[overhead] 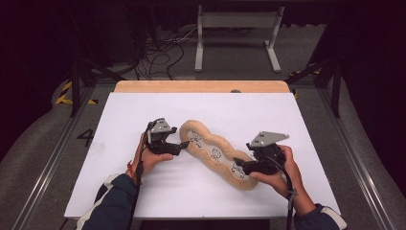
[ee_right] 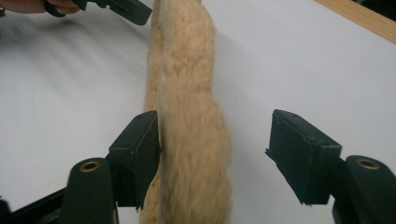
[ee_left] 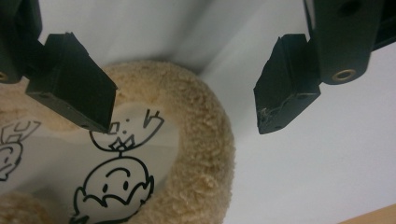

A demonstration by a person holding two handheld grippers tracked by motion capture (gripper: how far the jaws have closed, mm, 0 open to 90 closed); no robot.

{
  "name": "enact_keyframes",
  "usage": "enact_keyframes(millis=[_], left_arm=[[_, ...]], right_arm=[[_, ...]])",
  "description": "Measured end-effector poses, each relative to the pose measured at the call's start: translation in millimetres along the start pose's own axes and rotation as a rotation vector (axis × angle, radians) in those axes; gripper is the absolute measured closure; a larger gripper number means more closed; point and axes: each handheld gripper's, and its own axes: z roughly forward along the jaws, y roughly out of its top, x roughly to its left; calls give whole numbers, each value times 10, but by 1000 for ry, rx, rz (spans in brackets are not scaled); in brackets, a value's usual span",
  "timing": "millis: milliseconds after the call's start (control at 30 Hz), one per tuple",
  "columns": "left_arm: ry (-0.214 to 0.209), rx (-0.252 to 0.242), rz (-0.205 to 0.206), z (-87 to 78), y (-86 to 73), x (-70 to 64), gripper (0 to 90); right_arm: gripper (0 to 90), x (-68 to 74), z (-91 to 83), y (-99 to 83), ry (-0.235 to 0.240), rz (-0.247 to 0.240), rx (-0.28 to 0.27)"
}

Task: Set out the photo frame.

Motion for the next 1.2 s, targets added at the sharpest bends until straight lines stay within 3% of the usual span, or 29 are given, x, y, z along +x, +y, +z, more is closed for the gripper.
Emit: enact_keyframes(millis=[67, 100, 167, 267, 333, 433, 567, 633, 700, 767, 933, 1200], left_arm=[[-5, -2, 5, 46, 31, -30, 237], [-5, -2, 5, 46, 31, -30, 241], [20, 3, 19, 81, 49, -57, 259], [34, 15, 9, 125, 42, -67, 276], [28, 21, 6, 140, 34, -50, 312], [20, 16, 4, 146, 25, -29, 381], [24, 24, 14, 122, 9, -3, 497], [15, 16, -5, 91, -9, 30, 589], [15, 20, 4, 76, -19, 37, 607], [17, 25, 4, 67, -19, 31, 612], [8, 36, 0, 19, -37, 23, 616], [30, 28, -5, -63, -104, -32, 606]], right_arm=[[317, 61, -56, -178, -28, 11, -43], [317, 61, -56, -178, -28, 11, -43], [317, 129, -71, -335, -47, 8, -74], [330, 179, -70, -476, -60, 36, -106], [373, 198, -67, -535, -84, 49, -114], [422, 189, -54, -607, -81, 107, -125], [503, 192, 6, -702, -77, 129, -109], [543, 188, 14, -710, -67, 131, -111], [606, 196, 25, -708, -60, 111, -104], [613, 214, 30, -705, -74, 79, -103], [619, 171, 36, -700, -69, 84, -100], [622, 83, 76, -683, -110, 80, -102]])
